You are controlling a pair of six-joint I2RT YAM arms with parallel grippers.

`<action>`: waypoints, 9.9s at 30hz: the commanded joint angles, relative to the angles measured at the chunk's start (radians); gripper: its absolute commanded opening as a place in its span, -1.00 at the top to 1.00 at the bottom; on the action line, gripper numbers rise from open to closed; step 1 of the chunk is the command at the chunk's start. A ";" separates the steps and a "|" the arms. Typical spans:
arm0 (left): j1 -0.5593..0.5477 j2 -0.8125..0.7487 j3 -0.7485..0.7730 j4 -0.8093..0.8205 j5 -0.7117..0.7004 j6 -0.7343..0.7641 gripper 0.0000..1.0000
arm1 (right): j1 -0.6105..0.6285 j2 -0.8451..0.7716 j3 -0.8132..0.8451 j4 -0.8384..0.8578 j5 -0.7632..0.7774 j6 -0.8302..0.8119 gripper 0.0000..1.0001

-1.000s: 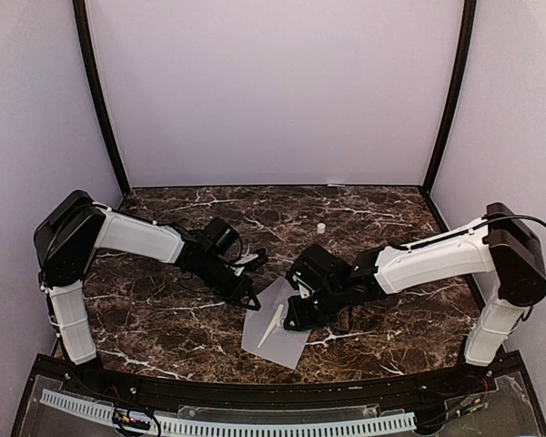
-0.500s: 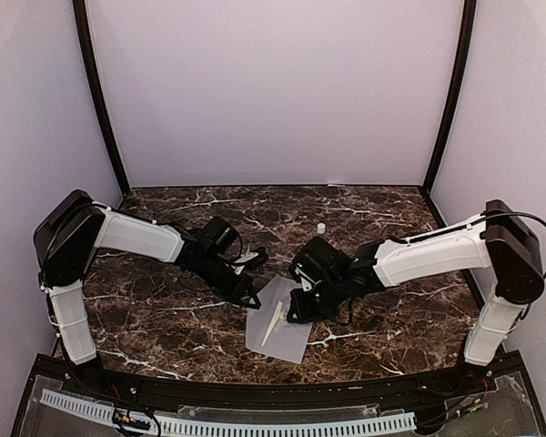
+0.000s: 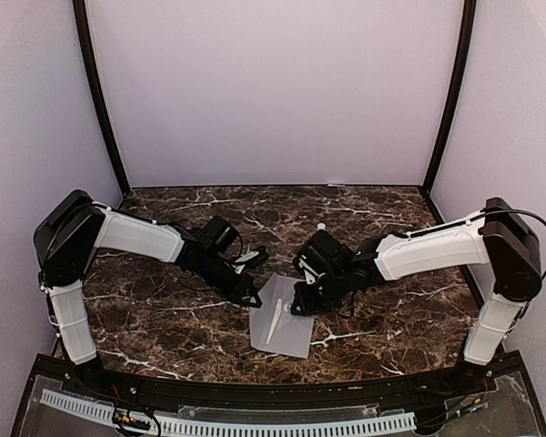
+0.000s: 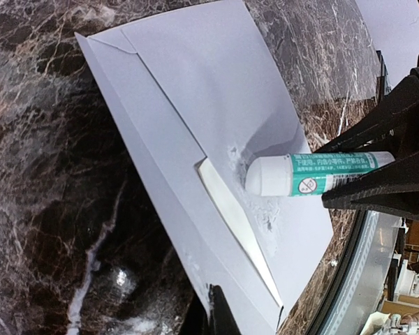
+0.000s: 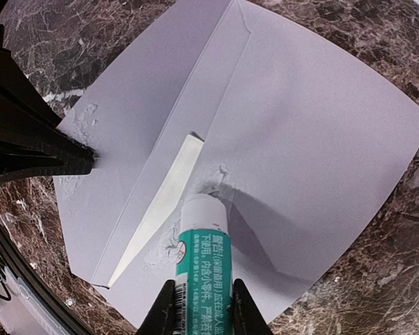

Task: Place the letter into the envelope and seal it
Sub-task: Paint the envelope at the center of the board, then adjust the solid glue.

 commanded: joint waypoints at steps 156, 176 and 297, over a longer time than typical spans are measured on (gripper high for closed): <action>-0.012 0.013 0.018 -0.047 -0.039 0.080 1.00 | -0.106 0.103 -0.064 -0.218 -0.046 -0.171 1.00; -0.011 0.017 0.020 -0.042 -0.055 0.064 1.00 | -0.093 0.057 -0.063 -0.233 -0.103 -0.177 1.00; -0.106 -0.561 -0.103 0.301 0.264 -0.495 -0.28 | -0.030 -0.443 -0.167 0.472 -0.752 -0.210 1.00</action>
